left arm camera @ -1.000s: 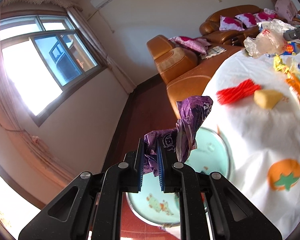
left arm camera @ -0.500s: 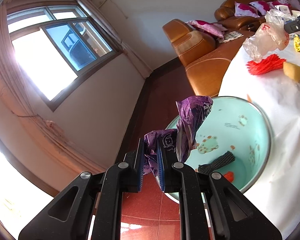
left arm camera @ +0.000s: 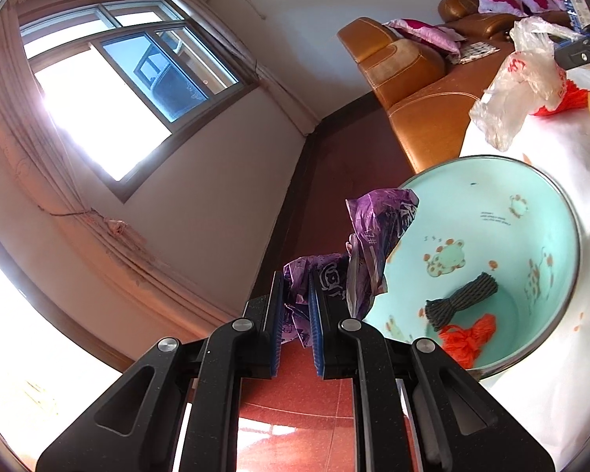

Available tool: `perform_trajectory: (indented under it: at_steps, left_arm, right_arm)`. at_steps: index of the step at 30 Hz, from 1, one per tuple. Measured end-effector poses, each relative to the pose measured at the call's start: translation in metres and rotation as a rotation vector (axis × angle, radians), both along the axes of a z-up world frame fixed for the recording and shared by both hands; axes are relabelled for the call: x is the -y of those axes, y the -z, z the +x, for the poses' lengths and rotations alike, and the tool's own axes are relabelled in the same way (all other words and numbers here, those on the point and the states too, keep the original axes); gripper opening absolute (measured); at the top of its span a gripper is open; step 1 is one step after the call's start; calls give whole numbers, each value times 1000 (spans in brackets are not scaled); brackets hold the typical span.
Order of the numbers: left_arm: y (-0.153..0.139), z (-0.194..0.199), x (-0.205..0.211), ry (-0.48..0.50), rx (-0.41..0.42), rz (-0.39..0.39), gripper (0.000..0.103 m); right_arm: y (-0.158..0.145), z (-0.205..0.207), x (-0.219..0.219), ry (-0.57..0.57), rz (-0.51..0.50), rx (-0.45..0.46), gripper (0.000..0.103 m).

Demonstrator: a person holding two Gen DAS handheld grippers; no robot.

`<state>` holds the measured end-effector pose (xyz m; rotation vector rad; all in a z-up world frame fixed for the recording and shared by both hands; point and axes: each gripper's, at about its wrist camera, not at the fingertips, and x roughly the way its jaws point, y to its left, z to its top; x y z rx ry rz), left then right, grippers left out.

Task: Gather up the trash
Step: 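Carry the purple wrapper and clear plastic bag over the bin with both tools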

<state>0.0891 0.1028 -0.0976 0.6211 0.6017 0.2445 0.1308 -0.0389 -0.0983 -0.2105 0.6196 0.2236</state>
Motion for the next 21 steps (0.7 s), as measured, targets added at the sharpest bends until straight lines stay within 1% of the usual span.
perform_trajectory:
  at_steps: [9,21]
  left_arm:
    - [-1,2,-8,-12,-8,-7,12]
    - [0,5,-8,-12,-14,-6,12]
  right_arm:
    - [6,2,-28,-60,-25,-14,3]
    - [9,0,-36,-90,-35,-22,3]
